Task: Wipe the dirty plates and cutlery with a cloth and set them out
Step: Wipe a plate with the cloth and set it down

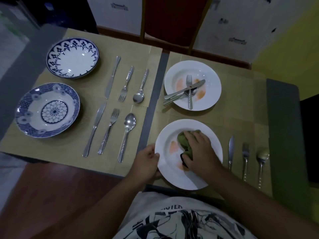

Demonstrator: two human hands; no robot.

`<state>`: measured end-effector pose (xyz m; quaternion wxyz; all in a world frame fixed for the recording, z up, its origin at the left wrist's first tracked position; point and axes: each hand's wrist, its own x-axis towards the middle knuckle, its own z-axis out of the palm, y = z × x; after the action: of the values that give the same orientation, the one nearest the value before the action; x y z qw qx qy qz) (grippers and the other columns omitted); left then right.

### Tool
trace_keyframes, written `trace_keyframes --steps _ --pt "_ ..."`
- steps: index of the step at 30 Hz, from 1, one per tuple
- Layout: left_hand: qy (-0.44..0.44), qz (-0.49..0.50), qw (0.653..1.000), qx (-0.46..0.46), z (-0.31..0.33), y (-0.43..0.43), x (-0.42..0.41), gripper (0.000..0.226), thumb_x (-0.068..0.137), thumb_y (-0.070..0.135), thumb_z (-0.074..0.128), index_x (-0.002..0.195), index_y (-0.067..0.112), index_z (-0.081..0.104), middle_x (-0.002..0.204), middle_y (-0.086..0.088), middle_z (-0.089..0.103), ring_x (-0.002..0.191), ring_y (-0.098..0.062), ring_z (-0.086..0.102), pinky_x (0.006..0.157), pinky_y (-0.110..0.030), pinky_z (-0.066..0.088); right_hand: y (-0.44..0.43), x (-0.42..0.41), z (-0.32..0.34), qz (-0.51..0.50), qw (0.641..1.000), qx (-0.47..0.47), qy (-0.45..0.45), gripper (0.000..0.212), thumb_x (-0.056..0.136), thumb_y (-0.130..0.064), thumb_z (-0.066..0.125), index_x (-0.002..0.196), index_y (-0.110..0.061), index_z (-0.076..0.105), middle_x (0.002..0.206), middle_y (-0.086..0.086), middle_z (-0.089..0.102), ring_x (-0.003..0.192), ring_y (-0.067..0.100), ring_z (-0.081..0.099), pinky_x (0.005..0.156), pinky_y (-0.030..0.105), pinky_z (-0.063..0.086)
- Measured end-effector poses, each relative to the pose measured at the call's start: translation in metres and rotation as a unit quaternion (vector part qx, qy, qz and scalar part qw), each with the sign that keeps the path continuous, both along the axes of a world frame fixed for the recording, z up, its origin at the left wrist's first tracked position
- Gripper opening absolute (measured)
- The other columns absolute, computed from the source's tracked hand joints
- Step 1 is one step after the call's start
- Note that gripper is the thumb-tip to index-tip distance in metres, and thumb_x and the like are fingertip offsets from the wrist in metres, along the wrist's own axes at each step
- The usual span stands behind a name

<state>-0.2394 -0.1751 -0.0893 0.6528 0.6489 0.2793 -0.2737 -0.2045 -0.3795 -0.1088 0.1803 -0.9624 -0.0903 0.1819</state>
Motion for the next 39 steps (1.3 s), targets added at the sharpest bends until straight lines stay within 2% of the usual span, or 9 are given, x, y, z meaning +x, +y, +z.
trace_keyframes --steps 5,10,16,20,25,29,32,34,39 --pt "0.046 0.019 0.997 -0.063 0.001 0.003 0.004 0.025 0.101 0.013 0.048 0.111 0.023 0.069 0.104 -0.011 0.076 0.096 -0.034 0.073 0.081 -0.057 0.060 0.019 0.003 -0.005 0.118 0.992 0.037 0.009 0.064 0.071 -0.027 0.060 0.134 -0.034 0.050 0.135 -0.008 0.052 0.122 0.024 0.044 0.102 0.042 0.041" --pt "0.053 0.046 0.995 -0.068 -0.001 0.002 0.003 0.016 0.100 0.012 0.053 0.106 0.018 0.066 0.102 -0.011 0.074 0.093 -0.033 0.073 0.075 -0.058 0.061 -0.006 -0.011 0.002 0.243 0.969 0.029 0.029 0.054 0.067 -0.021 0.071 0.116 -0.040 0.059 0.126 -0.016 0.055 0.109 0.021 0.046 0.085 0.039 0.048" --pt "0.057 0.037 0.994 -0.081 -0.001 0.005 0.003 0.029 0.103 0.011 0.046 0.103 0.031 0.068 0.103 -0.008 0.075 0.095 -0.030 0.073 0.078 -0.056 0.061 0.008 0.005 0.003 0.313 0.949 -0.023 0.024 0.048 0.074 -0.022 0.066 0.119 -0.034 0.054 0.129 -0.006 0.053 0.110 0.026 0.045 0.087 0.042 0.046" --pt "0.050 0.047 0.995 -0.071 -0.002 0.003 0.002 0.031 0.104 0.008 0.046 0.101 0.029 0.068 0.104 -0.008 0.074 0.098 -0.030 0.072 0.080 -0.056 0.060 0.009 0.037 -0.002 0.226 0.973 -0.054 -0.011 0.049 0.071 -0.015 0.060 0.118 -0.028 0.053 0.121 0.005 0.054 0.106 0.035 0.047 0.085 0.050 0.047" --pt "0.019 0.074 0.997 -0.030 -0.005 -0.004 -0.005 0.023 0.101 0.010 0.050 0.104 0.023 0.069 0.098 -0.007 0.075 0.092 -0.026 0.073 0.070 -0.047 0.063 -0.022 0.007 0.008 0.101 0.987 -0.124 -0.025 0.045 0.076 -0.016 0.059 0.118 -0.029 0.054 0.118 0.001 0.050 0.107 0.032 0.044 0.083 0.043 0.043" --pt "0.003 0.055 0.998 -0.012 0.000 -0.006 -0.003 0.028 0.101 0.008 0.048 0.092 0.026 0.068 0.096 -0.014 0.073 0.095 -0.034 0.071 0.073 -0.055 0.061 -0.004 -0.027 0.009 -0.019 0.997 -0.068 0.039 0.047 0.077 -0.013 0.057 0.120 -0.030 0.052 0.120 0.000 0.046 0.110 0.029 0.039 0.086 0.043 0.043" --pt "0.021 0.025 0.999 -0.042 0.004 -0.002 0.002 0.031 0.103 0.008 0.045 0.093 0.027 0.067 0.105 -0.016 0.072 0.100 -0.033 0.070 0.078 -0.052 0.061 0.029 -0.022 0.008 -0.122 0.992 -0.029 0.022 0.043 0.081 -0.012 0.054 0.120 -0.030 0.050 0.120 0.002 0.044 0.109 0.028 0.037 0.086 0.044 0.043" --pt "0.030 0.024 0.998 -0.045 0.006 0.000 0.005 0.030 0.103 0.008 0.044 0.096 0.026 0.067 0.104 -0.013 0.072 0.097 -0.031 0.071 0.078 -0.052 0.061 0.040 -0.018 0.005 -0.082 0.996 -0.017 0.014 0.046 0.080 -0.012 0.055 0.122 -0.030 0.051 0.119 0.002 0.044 0.107 0.029 0.038 0.087 0.044 0.043" --pt "0.048 0.059 0.996 -0.044 0.006 -0.002 0.004 0.021 0.102 0.008 0.048 0.102 0.019 0.067 0.100 -0.011 0.072 0.087 -0.026 0.072 0.072 -0.052 0.062 -0.002 -0.014 0.005 0.231 0.970 0.003 0.079 0.054 0.072 -0.010 0.058 0.118 -0.038 0.054 0.121 -0.007 0.048 0.109 0.025 0.039 0.084 0.043 0.043"
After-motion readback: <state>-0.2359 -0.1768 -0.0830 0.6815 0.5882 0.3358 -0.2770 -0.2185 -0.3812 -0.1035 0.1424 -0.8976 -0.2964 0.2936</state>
